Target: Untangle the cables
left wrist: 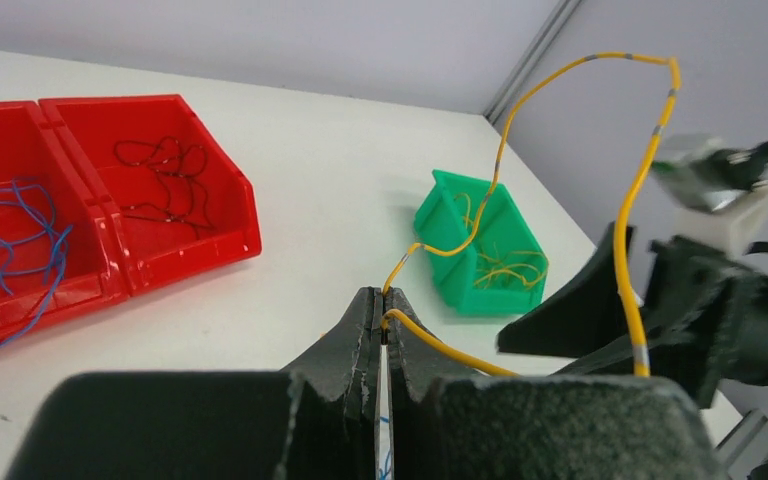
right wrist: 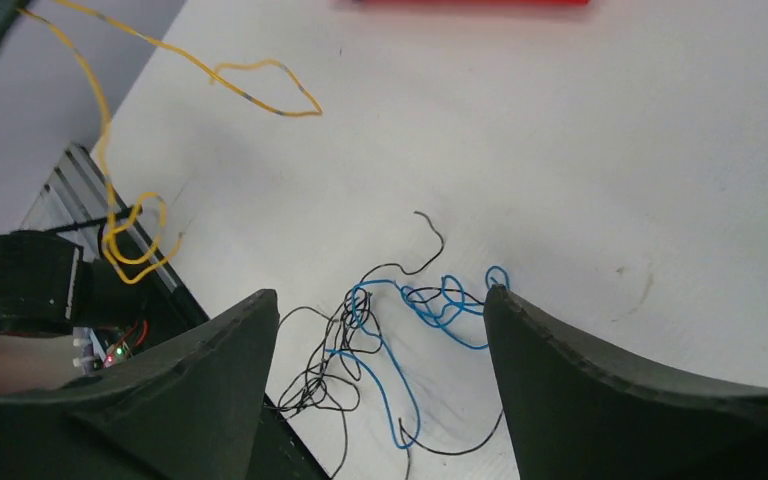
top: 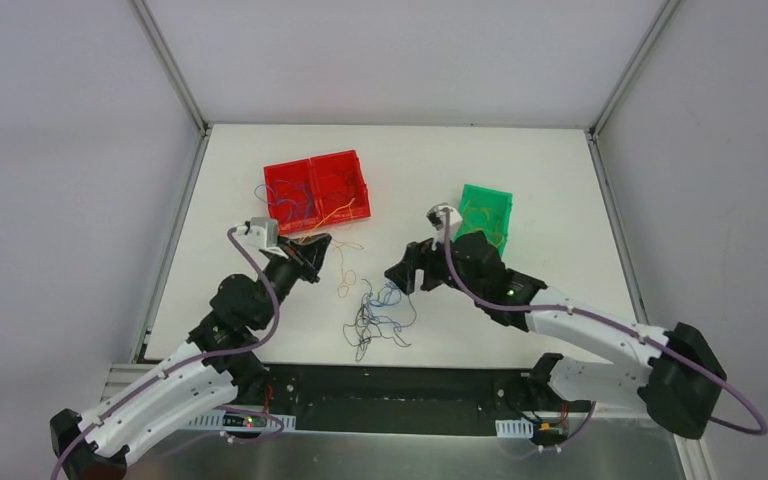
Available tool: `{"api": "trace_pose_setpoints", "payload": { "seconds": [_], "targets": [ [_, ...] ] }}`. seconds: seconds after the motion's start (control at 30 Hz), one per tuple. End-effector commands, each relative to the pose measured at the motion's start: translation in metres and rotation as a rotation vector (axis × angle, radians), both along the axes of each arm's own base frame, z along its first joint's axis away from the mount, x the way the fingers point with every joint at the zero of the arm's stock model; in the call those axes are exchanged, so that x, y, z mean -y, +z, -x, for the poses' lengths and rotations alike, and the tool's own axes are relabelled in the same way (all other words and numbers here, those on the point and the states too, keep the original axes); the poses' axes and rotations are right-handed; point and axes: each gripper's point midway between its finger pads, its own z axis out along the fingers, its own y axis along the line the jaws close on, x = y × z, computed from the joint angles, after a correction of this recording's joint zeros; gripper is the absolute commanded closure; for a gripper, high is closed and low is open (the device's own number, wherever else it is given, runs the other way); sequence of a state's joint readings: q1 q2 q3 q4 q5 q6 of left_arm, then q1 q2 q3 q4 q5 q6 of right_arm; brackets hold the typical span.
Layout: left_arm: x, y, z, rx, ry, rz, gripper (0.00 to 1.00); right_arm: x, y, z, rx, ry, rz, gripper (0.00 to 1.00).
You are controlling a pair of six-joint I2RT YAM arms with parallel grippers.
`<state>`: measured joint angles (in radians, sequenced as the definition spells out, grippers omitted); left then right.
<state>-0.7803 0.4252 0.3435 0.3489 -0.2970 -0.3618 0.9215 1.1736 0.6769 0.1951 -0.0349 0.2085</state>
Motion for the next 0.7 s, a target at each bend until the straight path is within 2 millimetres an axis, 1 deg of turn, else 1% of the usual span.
{"api": "trace_pose_setpoints", "payload": {
  "seconds": [0.0,0.03,0.1,0.13,0.17,0.2,0.23,0.27,0.3,0.33,0.4,0.47,0.5,0.6,0.67],
  "targets": [
    [0.021,0.013,-0.01,-0.031,-0.04,-0.041,1.0,0.038,0.06,-0.016,0.147,-0.151,-0.141,0.21],
    [0.03,0.011,-0.016,-0.057,-0.051,-0.061,1.0,0.052,0.07,-0.02,0.17,-0.211,-0.169,0.22],
    [0.051,0.011,-0.025,-0.104,-0.096,-0.105,1.0,0.088,0.078,-0.032,0.217,-0.375,-0.204,0.22],
    [0.062,0.01,-0.031,-0.131,-0.118,-0.127,1.0,0.108,0.083,-0.036,0.243,-0.469,-0.224,0.22],
    [0.074,0.004,-0.039,-0.169,-0.133,-0.154,1.0,0.13,0.086,-0.04,0.265,-0.571,-0.242,0.22],
    [0.084,0.002,-0.045,-0.193,-0.145,-0.165,1.0,0.15,0.089,-0.043,0.287,-0.668,-0.26,0.22],
    [0.094,0.003,-0.051,-0.205,-0.156,-0.167,1.0,0.169,0.09,-0.044,0.305,-0.752,-0.275,0.22],
    [0.103,0.001,-0.058,-0.222,-0.164,-0.172,1.0,0.186,0.097,-0.041,0.328,-0.822,-0.309,0.22],
    [0.114,0.001,-0.065,-0.228,-0.173,-0.177,1.0,0.197,0.096,-0.041,0.335,-0.871,-0.311,0.22],
    [0.124,0.001,-0.072,-0.227,-0.182,-0.177,1.0,0.208,0.099,-0.038,0.348,-0.912,-0.334,0.23],
    [0.145,0.0,-0.085,-0.219,-0.204,-0.18,1.0,0.226,0.106,-0.032,0.371,-0.971,-0.387,0.23],
    [0.166,-0.008,-0.1,-0.225,-0.223,-0.185,1.0,0.237,0.107,-0.028,0.381,-1.006,-0.427,0.24],
    [0.177,-0.004,-0.107,-0.223,-0.234,-0.171,1.0,0.24,0.106,-0.026,0.385,-1.013,-0.443,0.25],
    [0.207,-0.018,-0.12,-0.267,-0.28,-0.147,1.0,0.245,0.109,-0.023,0.395,-1.024,-0.473,0.26],
    [0.223,-0.022,-0.123,-0.269,-0.308,-0.14,1.0,0.248,0.11,-0.021,0.396,-1.036,-0.478,0.26]
  ]
}}
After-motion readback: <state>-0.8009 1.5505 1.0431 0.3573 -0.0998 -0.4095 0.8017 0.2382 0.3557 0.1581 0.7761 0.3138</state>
